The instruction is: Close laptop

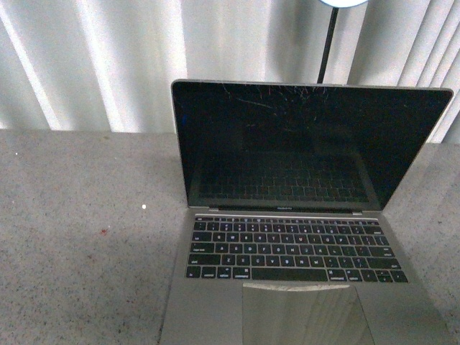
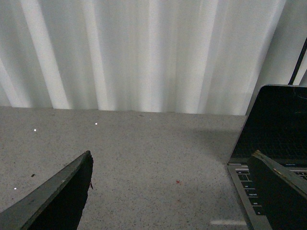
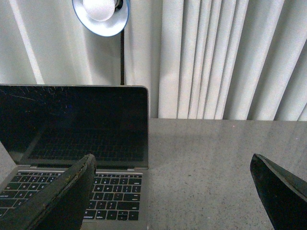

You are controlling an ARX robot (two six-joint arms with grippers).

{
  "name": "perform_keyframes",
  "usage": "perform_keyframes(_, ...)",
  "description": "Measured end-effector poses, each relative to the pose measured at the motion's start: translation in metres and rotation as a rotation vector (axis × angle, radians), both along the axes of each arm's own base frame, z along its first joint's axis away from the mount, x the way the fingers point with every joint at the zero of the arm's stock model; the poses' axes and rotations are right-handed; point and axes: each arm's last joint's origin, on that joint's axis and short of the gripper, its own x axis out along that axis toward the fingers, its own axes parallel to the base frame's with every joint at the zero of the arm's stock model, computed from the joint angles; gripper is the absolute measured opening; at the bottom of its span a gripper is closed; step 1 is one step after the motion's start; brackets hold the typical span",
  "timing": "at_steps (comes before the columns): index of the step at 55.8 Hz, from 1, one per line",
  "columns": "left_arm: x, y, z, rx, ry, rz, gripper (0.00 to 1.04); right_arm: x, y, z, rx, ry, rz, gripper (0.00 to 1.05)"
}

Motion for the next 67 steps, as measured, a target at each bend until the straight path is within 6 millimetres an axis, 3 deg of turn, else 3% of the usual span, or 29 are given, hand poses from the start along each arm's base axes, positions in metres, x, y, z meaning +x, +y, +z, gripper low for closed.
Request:
perform_keyframes(45,0.000,0.000,0.000,0.000,0.000,0.000,0.98,0.000,0.000,0.000,0.000,0.000,0.000,0.97)
perform_keyframes(48,0.001,0.000,-0.002,-0.057,0.056,0.067,0.98,0.000,0.000,0.000,0.064,0.110,-0.046,0.97)
perform_keyframes(51,0.006,0.001,0.000,-0.148,0.089,0.174,0.98,0.003,0.000,0.004,0.117,0.329,-0.159,0.97)
perform_keyframes(57,0.025,-0.007,0.021,-0.224,0.004,0.048,0.98,0.020,-0.001,0.019,0.081,0.435,-0.149,0.97)
perform_keyframes(67,0.075,-0.028,0.082,-0.092,-0.196,-0.266,0.98,0.069,-0.007,0.063,-0.162,0.314,-0.033,0.97)
